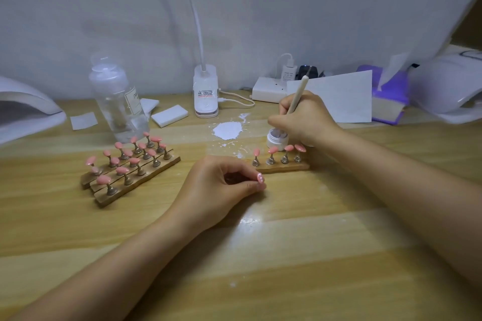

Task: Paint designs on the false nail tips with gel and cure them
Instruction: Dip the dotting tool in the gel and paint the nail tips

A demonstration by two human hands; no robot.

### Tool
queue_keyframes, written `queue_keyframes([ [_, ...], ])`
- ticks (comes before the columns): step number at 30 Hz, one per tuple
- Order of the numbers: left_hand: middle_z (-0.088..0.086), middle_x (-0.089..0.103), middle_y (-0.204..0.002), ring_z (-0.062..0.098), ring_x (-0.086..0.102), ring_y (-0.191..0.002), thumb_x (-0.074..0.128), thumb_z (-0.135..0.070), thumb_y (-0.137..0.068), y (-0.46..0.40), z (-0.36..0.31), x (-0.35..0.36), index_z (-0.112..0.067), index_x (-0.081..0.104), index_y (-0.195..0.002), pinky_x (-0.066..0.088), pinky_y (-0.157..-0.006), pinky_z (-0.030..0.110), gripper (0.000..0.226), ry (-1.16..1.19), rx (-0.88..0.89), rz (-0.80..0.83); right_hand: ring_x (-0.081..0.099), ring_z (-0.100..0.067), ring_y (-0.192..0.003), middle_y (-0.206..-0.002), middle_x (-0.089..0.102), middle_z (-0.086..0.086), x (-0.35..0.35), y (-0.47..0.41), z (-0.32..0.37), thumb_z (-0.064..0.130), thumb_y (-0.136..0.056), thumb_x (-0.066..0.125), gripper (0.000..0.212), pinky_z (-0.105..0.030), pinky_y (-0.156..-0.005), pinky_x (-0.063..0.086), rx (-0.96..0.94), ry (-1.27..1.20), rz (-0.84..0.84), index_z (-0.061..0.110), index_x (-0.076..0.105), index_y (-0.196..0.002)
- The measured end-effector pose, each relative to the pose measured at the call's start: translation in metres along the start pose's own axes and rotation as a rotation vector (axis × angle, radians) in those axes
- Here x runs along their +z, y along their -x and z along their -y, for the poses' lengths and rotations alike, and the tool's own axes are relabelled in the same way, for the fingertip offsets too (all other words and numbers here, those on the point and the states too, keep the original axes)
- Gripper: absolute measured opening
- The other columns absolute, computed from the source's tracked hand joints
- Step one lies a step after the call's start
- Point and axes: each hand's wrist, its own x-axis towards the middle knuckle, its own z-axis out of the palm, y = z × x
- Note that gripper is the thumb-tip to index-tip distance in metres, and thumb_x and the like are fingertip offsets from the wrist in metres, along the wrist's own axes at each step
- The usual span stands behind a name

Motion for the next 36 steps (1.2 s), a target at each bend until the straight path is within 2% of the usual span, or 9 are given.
queue_keyframes([
  [5, -0.007, 0.070, -0.068, -0.005, 0.060, -0.061, 0.076, -0.005, -0.069, 0.000, 0.000, 0.000, -0.013, 0.072, -0.068, 0.044, -0.062, 0.007, 0.009, -0.010, -0.002, 0.003, 0.046, -0.002, -0.045, -0.046, 0.048, 0.001, -0.015, 0.012, 0.020, 0.012, -0.078, 0.061, 0.033, -0.015, -0.048, 0.038, -0.050, -0.297, -0.268, 0.010, 0.044, -0.050],
  [8, -0.008, 0.069, -0.067, -0.006, 0.060, -0.060, 0.076, -0.005, -0.069, 0.000, 0.001, 0.000, -0.014, 0.072, -0.068, 0.044, -0.063, 0.007, 0.010, -0.009, -0.006, 0.003, 0.049, 0.000, -0.040, -0.044, 0.053, 0.005, -0.010, 0.040, 0.029, 0.023, -0.085, 0.062, 0.029, -0.015, -0.041, 0.040, -0.021, -0.562, -0.211, 0.005, 0.055, -0.065],
  [12, -0.005, 0.070, -0.069, -0.006, 0.060, -0.062, 0.074, -0.005, -0.071, 0.000, 0.001, 0.000, -0.013, 0.072, -0.070, 0.044, -0.064, 0.008, 0.009, -0.001, 0.009, 0.018, 0.052, -0.005, -0.042, -0.044, 0.055, 0.005, 0.011, 0.077, 0.028, 0.028, -0.074, 0.073, 0.036, -0.019, -0.048, 0.045, 0.017, -0.687, -0.141, 0.015, 0.049, -0.052],
  [15, -0.008, 0.069, -0.066, -0.008, 0.059, -0.060, 0.074, -0.003, -0.071, 0.001, 0.001, 0.000, -0.013, 0.072, -0.070, 0.042, -0.062, 0.006, 0.010, -0.009, 0.022, 0.023, 0.062, -0.012, -0.056, -0.050, 0.054, 0.000, 0.018, 0.086, 0.026, 0.026, -0.069, 0.078, 0.039, -0.038, -0.065, 0.055, 0.029, -0.704, -0.126, 0.017, 0.044, -0.050],
  [18, -0.009, 0.068, -0.067, -0.009, 0.059, -0.060, 0.074, -0.004, -0.070, 0.001, 0.002, 0.001, -0.012, 0.072, -0.070, 0.042, -0.062, 0.006, 0.009, -0.020, 0.029, 0.025, 0.062, -0.019, -0.059, -0.049, 0.047, -0.005, 0.020, 0.086, 0.025, 0.015, -0.072, 0.075, 0.045, -0.049, -0.066, 0.053, 0.008, -0.701, -0.144, 0.018, 0.038, -0.047],
  [22, -0.001, 0.071, -0.071, -0.002, 0.062, -0.065, 0.075, -0.004, -0.069, 0.000, 0.002, 0.001, -0.010, 0.072, -0.071, 0.045, -0.065, 0.009, 0.007, -0.035, 0.039, 0.015, 0.048, -0.001, -0.039, -0.037, 0.033, 0.013, 0.022, 0.086, 0.025, -0.006, -0.072, 0.060, 0.044, -0.043, -0.053, 0.052, 0.005, -0.677, -0.153, 0.015, 0.033, -0.044],
  [28, 0.004, 0.072, -0.073, -0.004, 0.060, -0.062, 0.074, -0.002, -0.070, 0.001, 0.002, 0.001, -0.005, 0.073, -0.074, 0.044, -0.062, 0.008, 0.005, -0.034, 0.042, 0.023, 0.042, 0.001, -0.032, -0.034, 0.031, 0.013, 0.023, 0.086, 0.025, -0.011, -0.074, 0.055, 0.044, -0.026, -0.045, 0.052, 0.003, -0.703, -0.125, 0.013, 0.031, -0.045],
  [34, 0.002, 0.072, -0.073, 0.000, 0.063, -0.066, 0.074, -0.004, -0.070, 0.001, 0.004, 0.000, -0.012, 0.073, -0.071, 0.048, -0.064, 0.011, 0.008, -0.029, 0.051, 0.020, 0.043, 0.001, -0.034, -0.035, 0.032, 0.013, 0.023, 0.086, 0.022, -0.007, -0.073, 0.056, 0.043, -0.038, -0.052, 0.053, 0.002, -0.688, -0.108, 0.015, 0.032, -0.045],
  [36, 0.001, 0.072, -0.072, -0.004, 0.061, -0.063, 0.074, -0.004, -0.070, 0.000, 0.003, 0.000, -0.012, 0.073, -0.071, 0.045, -0.062, 0.009, 0.008, -0.032, 0.055, 0.025, 0.042, 0.001, -0.033, -0.035, 0.032, 0.013, 0.024, 0.086, 0.022, -0.008, -0.073, 0.056, 0.043, -0.032, -0.050, 0.054, -0.001, -0.707, -0.105, 0.014, 0.032, -0.045],
])
